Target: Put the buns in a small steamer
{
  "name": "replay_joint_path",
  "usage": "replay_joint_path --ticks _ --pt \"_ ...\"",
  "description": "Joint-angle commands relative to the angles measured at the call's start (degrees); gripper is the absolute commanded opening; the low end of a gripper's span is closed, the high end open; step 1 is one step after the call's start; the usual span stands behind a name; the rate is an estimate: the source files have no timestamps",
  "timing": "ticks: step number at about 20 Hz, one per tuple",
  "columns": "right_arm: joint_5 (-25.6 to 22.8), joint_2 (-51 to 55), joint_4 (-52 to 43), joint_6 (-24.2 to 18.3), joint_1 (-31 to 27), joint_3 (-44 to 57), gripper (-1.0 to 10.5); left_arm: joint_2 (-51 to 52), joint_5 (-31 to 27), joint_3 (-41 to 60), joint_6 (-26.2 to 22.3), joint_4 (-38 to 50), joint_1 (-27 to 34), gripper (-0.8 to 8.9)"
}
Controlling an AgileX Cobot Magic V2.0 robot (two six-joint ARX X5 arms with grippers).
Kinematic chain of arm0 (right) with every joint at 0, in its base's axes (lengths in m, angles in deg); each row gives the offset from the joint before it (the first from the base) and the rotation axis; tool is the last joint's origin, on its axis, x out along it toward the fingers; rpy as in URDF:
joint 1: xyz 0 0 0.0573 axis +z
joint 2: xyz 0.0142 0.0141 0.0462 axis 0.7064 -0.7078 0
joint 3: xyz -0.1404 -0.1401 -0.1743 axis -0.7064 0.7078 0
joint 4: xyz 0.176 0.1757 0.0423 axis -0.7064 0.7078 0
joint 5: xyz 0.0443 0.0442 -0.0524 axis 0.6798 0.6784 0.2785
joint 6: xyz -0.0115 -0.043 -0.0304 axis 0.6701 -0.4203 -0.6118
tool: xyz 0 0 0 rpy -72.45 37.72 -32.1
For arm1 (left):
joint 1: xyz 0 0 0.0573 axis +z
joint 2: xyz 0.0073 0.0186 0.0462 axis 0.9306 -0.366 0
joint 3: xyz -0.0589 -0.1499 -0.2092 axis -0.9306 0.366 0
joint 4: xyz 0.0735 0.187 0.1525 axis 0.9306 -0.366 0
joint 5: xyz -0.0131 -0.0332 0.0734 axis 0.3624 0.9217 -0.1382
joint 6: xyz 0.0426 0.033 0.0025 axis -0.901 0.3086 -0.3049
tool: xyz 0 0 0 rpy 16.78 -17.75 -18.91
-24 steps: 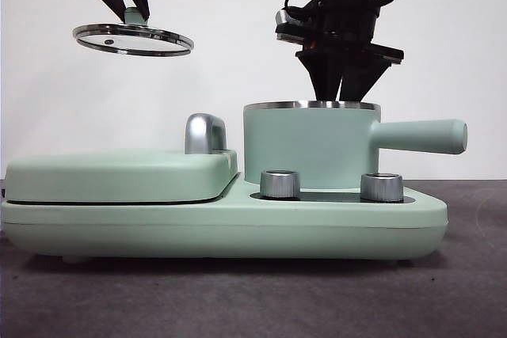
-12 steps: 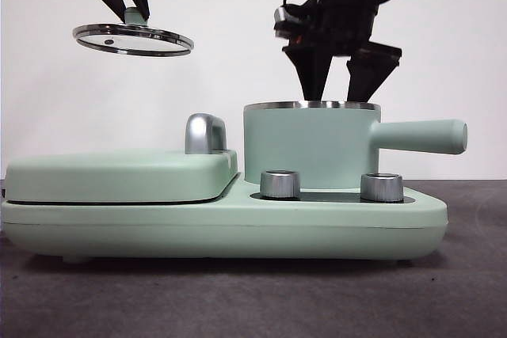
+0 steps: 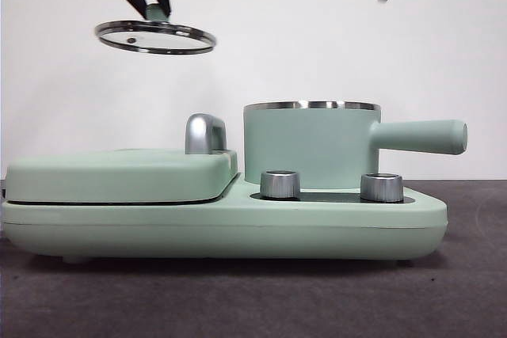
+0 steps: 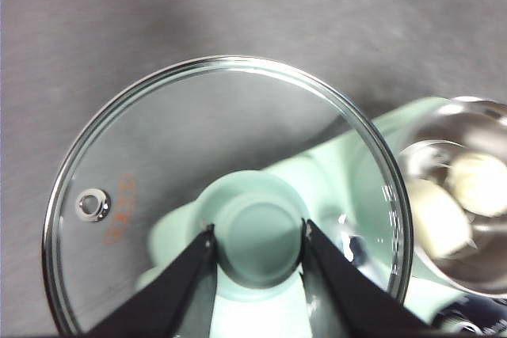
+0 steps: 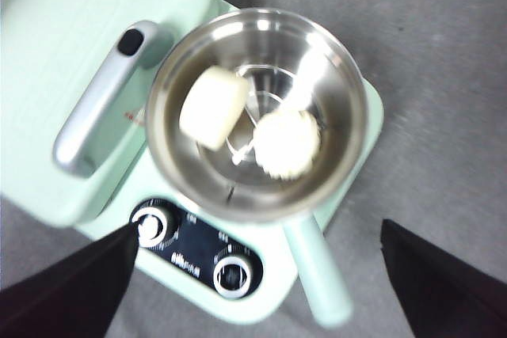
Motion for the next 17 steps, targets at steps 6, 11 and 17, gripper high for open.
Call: replay_joint_path --ticks 6,11,17 --pt "0.2 27.06 4.42 -0.44 0.37 18.73 5.5 0.44 0.31 -2.54 -0.02 0.79 -9.64 0.23" --pt "1.86 48.46 -3.48 -0.13 0.37 36.89 5.5 0.37 0.31 -2.49 0.0 1.11 -16.31 0.23" --pt "4.35 70.31 -10.49 3.08 0.35 52.46 5.5 -2.32 0.31 -2.43 -0.48 3.78 -21.86 0.23"
